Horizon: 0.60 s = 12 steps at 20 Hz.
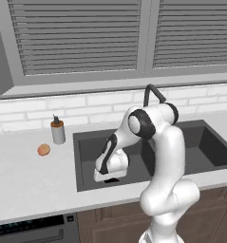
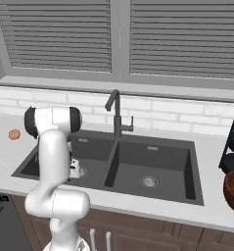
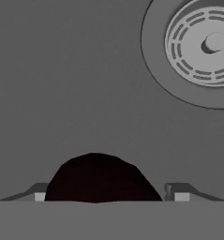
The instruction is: Pick the avocado from the sink and place it in the bowl. Then pick the bowl and place it in the microwave. Then close the microwave door and press the start button.
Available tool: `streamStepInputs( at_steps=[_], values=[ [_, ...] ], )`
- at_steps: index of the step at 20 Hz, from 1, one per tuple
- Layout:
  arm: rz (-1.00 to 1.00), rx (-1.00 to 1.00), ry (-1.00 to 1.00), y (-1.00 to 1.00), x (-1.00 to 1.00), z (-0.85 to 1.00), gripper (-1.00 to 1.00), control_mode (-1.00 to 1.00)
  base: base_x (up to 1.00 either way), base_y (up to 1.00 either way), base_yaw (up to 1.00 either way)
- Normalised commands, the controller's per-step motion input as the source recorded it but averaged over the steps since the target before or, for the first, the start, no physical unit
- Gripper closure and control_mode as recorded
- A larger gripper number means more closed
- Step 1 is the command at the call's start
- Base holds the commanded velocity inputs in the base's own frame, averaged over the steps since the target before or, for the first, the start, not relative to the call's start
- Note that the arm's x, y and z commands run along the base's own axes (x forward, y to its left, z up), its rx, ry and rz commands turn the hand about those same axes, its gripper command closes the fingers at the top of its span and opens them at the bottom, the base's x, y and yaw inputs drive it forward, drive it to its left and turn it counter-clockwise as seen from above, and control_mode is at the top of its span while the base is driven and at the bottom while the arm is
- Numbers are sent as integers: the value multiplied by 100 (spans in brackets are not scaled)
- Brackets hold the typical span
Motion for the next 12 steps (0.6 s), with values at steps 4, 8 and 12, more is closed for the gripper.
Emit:
streamStepInputs(
  at_steps=[4,8,12],
  values=[
    [-2,2,0,0,-38,86,100,-100,0,0,0],
    [-1,2,-2,0,-1,100,100,-100,0,0,0],
    [0,0,-6,0,0,100,100,-100,0,0,0]
  ],
)
